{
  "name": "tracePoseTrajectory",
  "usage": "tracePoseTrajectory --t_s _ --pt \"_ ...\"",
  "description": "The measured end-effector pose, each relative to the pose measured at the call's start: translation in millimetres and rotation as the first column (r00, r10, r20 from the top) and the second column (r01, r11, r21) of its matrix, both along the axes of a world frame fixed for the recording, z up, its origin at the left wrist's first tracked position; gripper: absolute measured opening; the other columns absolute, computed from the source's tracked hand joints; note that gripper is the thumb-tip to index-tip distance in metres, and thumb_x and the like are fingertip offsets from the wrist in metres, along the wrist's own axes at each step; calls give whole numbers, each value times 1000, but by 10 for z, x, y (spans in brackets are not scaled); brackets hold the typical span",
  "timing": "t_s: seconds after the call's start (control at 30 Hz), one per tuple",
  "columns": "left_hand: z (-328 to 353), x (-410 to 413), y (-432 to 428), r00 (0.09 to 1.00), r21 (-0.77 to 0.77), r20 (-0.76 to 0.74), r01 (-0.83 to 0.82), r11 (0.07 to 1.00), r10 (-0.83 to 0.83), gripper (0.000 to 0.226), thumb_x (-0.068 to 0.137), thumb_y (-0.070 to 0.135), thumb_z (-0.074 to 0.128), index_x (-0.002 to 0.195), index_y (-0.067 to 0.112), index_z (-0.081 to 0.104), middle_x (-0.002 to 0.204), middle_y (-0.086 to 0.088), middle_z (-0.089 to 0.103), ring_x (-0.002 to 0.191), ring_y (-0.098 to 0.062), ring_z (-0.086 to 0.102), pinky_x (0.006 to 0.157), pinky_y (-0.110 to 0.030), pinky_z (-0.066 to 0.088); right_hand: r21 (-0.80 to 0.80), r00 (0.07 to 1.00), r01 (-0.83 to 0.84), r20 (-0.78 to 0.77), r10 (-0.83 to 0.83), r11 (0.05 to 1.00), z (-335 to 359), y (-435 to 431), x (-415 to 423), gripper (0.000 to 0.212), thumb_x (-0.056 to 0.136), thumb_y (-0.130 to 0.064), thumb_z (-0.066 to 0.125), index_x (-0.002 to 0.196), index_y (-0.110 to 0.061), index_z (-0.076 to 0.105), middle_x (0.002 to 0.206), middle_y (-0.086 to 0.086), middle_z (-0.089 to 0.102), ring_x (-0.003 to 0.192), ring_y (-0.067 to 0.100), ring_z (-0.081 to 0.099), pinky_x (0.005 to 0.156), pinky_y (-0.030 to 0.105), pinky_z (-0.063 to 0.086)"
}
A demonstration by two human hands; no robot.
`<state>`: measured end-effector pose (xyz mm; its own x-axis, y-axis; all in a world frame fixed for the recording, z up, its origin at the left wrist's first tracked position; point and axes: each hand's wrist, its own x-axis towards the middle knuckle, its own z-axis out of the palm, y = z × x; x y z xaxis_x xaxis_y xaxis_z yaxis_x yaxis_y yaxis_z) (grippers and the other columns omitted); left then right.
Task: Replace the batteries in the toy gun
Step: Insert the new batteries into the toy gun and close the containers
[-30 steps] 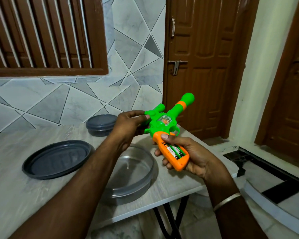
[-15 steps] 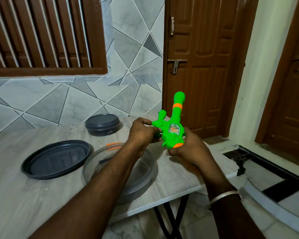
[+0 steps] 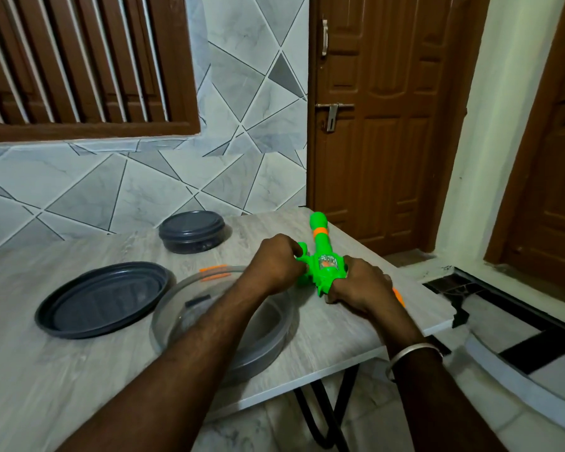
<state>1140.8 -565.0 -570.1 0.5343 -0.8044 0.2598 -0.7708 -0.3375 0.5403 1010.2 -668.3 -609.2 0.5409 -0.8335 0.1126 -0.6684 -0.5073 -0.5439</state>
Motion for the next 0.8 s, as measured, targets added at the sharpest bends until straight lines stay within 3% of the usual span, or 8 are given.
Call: tracePoseTrajectory --t_s 0.13,0.27,0.43,0.5,0.6,0.7,0.8 --pt "-9 -2 -23 999 -1 43 5 1000 -5 42 89 26 73 127 10 68 127 -11 68 112 -24 62 80 -22 38 15 998 38 -57 -37 999 11 -52 28 65 61 -44 78 118 -22 55 120 7 61 113 32 52 86 37 37" --pt "-14 40 -14 999 -14 45 1 1000 0 42 88 28 74 126 9 69 127 -10 68 114 -23 62 84 -24 42 19 992 32 -120 -29 999 35 -69 37 67 67 -46 77 124 -21 50 129 7 56 121 33 44 95 40 37" --pt "137 149 202 999 -150 13 -50 987 53 38 87 22 75 122 7 71 121 -13 71 114 -26 65 99 -31 49 -20 986 12 -168 -15 1000 41 -48 0 95 63 -58 79 141 -26 36 142 11 44 132 35 37 104 44 31" --pt "210 288 365 993 -208 -1 -116 971 118 35 89 20 72 121 6 71 118 -13 72 110 -26 67 99 -31 50 -70 1000 -18 -23 17 997 47 -7 17 98 67 -55 79 148 -30 30 146 12 40 135 36 34 108 44 28" --pt "250 541 683 966 -262 20 -242 934 256 24 93 18 67 107 0 74 107 -19 73 100 -29 68 82 -25 45 -57 967 -105 226 115 993 108 82 101 83 68 -58 71 143 -34 44 145 10 46 132 33 42 109 46 34" --pt "197 807 1054 907 -272 25 -398 876 420 19 89 13 66 103 6 78 106 -14 75 101 -27 68 86 -31 49 18 928 -202 322 185 979 175 194 224 76 59 -67 65 128 -37 58 135 5 55 122 27 51 101 45 42" --pt "86 1105 1376 846 -158 80 -511 845 527 20 86 15 69 103 12 78 108 -15 75 108 -33 66 88 -32 50 163 826 -379 504 254 911 281 366 352 44 83 -41 73 124 -26 64 122 -1 57 114 15 53 88 31 42"
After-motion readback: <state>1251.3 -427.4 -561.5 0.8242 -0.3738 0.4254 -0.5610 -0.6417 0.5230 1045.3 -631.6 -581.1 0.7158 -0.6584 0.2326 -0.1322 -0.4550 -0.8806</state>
